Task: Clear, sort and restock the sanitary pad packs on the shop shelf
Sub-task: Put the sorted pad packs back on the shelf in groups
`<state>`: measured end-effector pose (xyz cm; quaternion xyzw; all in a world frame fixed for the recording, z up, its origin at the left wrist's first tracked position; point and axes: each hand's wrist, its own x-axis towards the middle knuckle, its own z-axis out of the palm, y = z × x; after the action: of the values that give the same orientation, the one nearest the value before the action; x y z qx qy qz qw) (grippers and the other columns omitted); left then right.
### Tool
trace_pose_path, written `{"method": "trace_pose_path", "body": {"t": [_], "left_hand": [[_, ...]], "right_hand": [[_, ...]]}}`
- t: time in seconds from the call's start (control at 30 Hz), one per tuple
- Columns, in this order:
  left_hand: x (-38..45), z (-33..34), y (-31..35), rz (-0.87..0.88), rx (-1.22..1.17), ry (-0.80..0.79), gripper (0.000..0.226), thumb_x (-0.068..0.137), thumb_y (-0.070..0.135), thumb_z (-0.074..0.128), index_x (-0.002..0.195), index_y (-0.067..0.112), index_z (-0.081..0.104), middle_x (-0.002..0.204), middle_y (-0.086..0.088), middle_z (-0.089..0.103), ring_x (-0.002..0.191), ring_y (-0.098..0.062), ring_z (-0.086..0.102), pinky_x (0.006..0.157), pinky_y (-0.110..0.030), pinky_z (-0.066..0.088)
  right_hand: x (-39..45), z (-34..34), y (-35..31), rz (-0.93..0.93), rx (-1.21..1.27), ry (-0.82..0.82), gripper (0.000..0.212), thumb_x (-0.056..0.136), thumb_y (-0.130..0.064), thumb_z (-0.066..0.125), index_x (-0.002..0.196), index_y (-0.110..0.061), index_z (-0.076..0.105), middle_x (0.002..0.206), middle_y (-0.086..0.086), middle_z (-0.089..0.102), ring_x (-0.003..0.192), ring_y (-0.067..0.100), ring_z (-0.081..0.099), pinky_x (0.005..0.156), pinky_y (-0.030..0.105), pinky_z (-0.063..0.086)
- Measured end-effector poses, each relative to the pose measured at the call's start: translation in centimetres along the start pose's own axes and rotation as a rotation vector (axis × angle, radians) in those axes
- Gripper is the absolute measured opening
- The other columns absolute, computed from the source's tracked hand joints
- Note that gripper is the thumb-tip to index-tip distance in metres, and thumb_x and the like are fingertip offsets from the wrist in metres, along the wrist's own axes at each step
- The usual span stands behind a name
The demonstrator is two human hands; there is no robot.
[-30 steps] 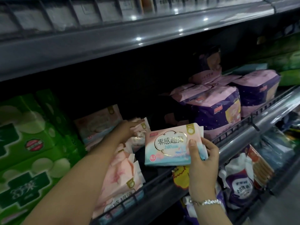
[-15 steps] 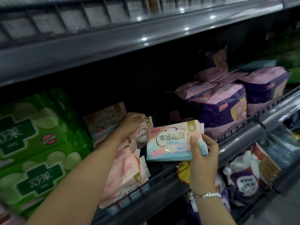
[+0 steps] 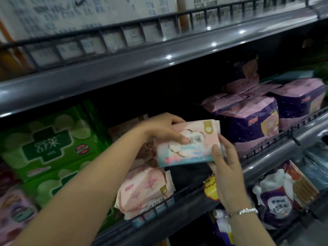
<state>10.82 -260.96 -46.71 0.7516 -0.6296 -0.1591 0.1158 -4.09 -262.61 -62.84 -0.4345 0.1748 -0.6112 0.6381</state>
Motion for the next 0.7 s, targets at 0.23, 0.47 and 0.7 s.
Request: {"method": "trace_pose_path", "body": {"t": [0.23, 0.47, 0.7], "left_hand": [[-0.5, -3.7, -4.5, -0.286, 0.071, 0.35, 0.073, 0.081, 0.015, 0.075, 0.144, 0.015, 0.038, 0.141, -0.007, 0.043, 0.126, -0.024, 0.045, 0.089, -0.023, 0.035], [2.1, -2.4, -9.7, -0.543, -0.019, 0.468, 0.057, 0.091, 0.004, 0.06, 0.143, 0.004, 0.038, 0.142, -0.018, 0.045, 0.128, -0.032, 0.045, 0.097, -0.034, 0.039], [2.5, 0.1, -11.1, -0.572, 0.125, 0.433, 0.067, 0.102, 0.012, 0.041, 0.155, 0.025, 0.002, 0.157, -0.012, 0.023, 0.137, -0.03, 0.035, 0.107, -0.037, 0.032]], "right_hand": [[-0.3, 0.4, 2.1, 0.135, -0.312, -0.264, 0.036, 0.083, -0.038, 0.061, 0.119, -0.039, 0.056, 0.124, -0.019, 0.058, 0.117, -0.008, 0.052, 0.087, 0.005, 0.042], [-0.9, 1.1, 3.7, 0.135, -0.613, -0.426, 0.032, 0.094, -0.032, 0.059, 0.121, -0.045, 0.05, 0.123, -0.023, 0.056, 0.122, -0.001, 0.049, 0.108, 0.028, 0.037], [-2.3, 2.8, 5.8, 0.069, -0.709, -0.551, 0.038, 0.091, -0.056, 0.047, 0.127, -0.063, 0.045, 0.114, -0.011, 0.068, 0.113, 0.013, 0.056, 0.103, 0.039, 0.043]]}}
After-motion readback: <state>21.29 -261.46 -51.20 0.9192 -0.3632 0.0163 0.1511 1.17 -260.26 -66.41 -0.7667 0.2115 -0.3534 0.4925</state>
